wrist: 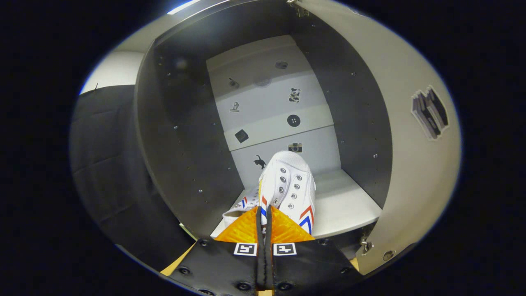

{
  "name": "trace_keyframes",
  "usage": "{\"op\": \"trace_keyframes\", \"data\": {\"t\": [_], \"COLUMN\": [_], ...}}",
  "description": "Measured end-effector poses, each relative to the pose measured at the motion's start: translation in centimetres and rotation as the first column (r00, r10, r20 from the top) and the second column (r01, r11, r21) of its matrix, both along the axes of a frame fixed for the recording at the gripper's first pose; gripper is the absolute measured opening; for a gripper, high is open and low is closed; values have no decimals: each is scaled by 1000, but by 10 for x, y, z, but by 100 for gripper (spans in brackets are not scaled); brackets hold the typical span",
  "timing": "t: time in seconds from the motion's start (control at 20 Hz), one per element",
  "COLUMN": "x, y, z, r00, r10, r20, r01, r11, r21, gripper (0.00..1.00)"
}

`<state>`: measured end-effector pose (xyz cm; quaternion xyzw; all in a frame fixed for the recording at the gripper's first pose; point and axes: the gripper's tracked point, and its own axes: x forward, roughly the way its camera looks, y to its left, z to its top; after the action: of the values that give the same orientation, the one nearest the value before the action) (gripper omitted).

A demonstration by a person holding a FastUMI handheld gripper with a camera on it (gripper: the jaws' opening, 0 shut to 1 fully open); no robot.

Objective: Open the shoe cabinet door, grab the shoes and put them into the shoe cabinet, then close the shoe cabinet door.

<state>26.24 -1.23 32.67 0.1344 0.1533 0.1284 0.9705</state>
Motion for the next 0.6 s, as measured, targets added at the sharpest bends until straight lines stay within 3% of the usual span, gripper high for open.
{"op": "trace_keyframes", "data": {"t": [0.5,0.6], "x": [91,93], "y": [1,14], "z": [-42,-52], "r00": [998,998], "r10": [-59,-32], "r20": [-22,-55], "r01": [55,22], "r11": [984,986], "r21": [-172,-163], "gripper": [0,1]}}
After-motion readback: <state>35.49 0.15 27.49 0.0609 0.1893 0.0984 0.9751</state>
